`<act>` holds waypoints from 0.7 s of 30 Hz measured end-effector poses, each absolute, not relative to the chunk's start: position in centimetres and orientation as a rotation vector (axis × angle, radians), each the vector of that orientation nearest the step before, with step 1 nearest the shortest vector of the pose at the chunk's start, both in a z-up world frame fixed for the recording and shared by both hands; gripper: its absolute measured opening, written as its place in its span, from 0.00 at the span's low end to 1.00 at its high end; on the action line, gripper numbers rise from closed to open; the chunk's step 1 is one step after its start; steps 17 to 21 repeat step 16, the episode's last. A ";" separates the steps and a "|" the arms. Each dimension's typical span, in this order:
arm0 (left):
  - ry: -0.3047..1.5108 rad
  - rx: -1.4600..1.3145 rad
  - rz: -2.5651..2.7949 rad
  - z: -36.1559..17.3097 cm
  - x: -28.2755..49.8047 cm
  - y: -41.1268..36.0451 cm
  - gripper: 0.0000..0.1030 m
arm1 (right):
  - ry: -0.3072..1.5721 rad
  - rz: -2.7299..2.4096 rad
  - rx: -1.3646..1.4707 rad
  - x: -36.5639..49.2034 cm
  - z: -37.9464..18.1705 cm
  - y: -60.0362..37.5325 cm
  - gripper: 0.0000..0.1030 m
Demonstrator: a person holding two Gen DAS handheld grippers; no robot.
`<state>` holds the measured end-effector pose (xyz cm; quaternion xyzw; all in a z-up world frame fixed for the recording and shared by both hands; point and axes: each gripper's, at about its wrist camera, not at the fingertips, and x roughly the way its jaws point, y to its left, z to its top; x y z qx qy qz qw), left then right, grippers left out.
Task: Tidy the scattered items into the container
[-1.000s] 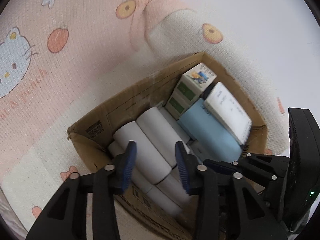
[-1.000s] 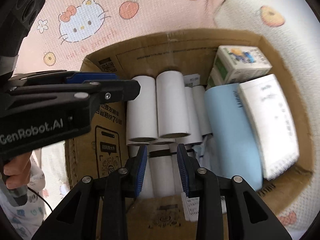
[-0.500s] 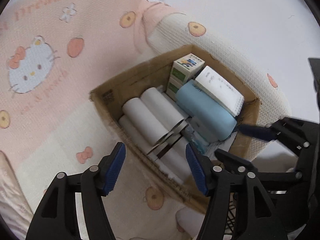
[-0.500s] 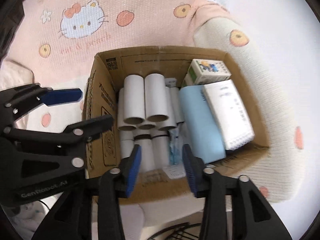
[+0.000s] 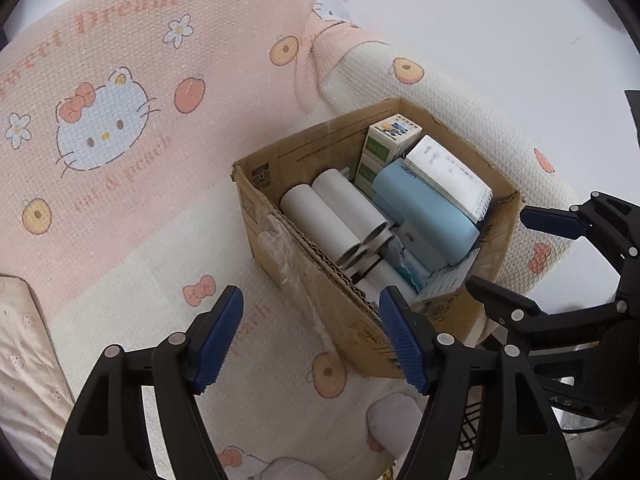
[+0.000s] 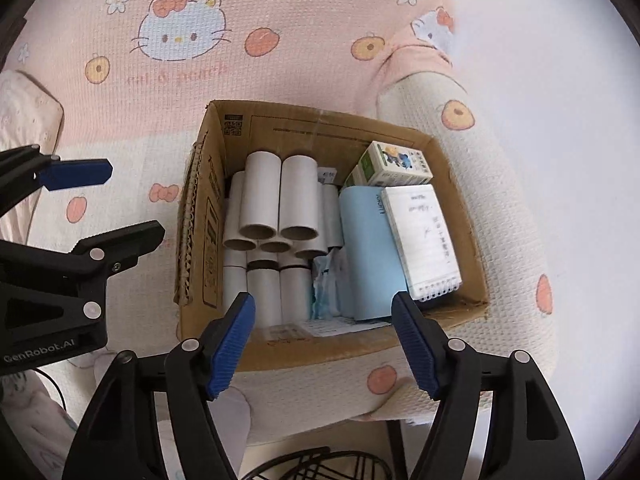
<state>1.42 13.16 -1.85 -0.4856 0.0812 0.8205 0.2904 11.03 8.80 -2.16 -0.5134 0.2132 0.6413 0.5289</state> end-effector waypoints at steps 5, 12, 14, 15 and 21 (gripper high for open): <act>0.205 -1.299 2.154 -2.1 1.7 13.8 0.72 | 0.466 1.515 -1.247 10.8 -1.9 8.3 0.69; 0.176 -1.271 2.158 -1.5 1.8 13.7 0.73 | 0.458 1.523 -1.254 10.4 -1.7 7.8 0.70; 0.153 -1.267 2.155 -1.5 1.8 13.5 0.73 | 0.448 1.516 -1.259 10.3 -1.8 7.7 0.70; 0.142 -1.265 2.153 -1.4 1.7 13.4 0.73 | 0.444 1.513 -1.261 10.2 -1.8 7.6 0.70; 0.136 -1.266 2.156 -1.4 1.7 13.2 0.73 | 0.439 1.514 -1.263 10.1 -1.8 7.6 0.70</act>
